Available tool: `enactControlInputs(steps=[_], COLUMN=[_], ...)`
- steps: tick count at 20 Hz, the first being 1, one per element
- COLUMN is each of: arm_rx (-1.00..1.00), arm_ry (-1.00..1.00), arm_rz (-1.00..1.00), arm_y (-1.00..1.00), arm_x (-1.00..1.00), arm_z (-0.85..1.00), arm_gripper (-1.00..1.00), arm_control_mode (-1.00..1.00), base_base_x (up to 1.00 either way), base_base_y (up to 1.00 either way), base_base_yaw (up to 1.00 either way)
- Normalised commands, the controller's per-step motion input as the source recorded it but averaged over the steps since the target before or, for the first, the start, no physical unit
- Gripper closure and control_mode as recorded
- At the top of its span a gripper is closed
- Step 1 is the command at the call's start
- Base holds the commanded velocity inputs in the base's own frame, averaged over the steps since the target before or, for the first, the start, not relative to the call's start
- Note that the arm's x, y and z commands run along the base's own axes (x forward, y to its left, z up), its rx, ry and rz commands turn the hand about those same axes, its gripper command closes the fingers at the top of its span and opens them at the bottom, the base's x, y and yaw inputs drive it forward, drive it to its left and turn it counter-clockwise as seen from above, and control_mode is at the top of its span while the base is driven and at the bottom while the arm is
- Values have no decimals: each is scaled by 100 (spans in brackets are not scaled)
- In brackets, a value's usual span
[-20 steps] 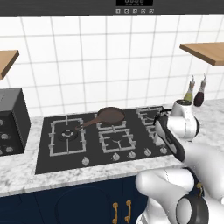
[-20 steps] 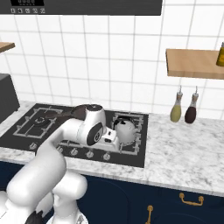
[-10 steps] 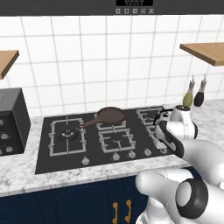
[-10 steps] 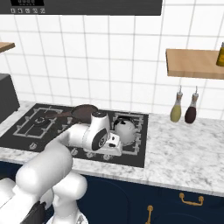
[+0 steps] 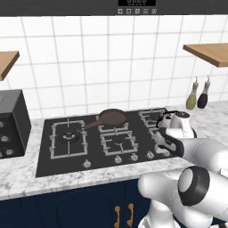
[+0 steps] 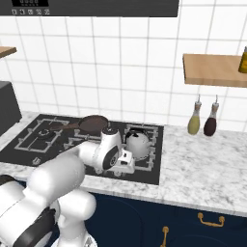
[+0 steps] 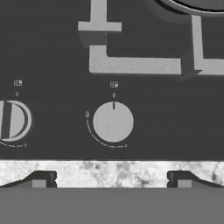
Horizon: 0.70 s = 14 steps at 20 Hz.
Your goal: Pick the kettle from the counter and place it on a stove burner. Then turn the burner on.
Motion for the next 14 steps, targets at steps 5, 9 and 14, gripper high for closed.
enactControlInputs(steps=[5, 9, 14], arm_rx=[0, 0, 0], arm_ry=[0, 0, -1], arm_rz=[0, 0, 0], arm_y=[0, -1, -9], arm_x=[33, 16, 0], arm_z=[-12, -20, -24], arm_gripper=[-100, -100, -100], arm_control_mode=[-100, -100, -100], base_base_x=[0, 0, 0], base_base_y=[0, 0, 0], base_base_yaw=[0, 0, 0])
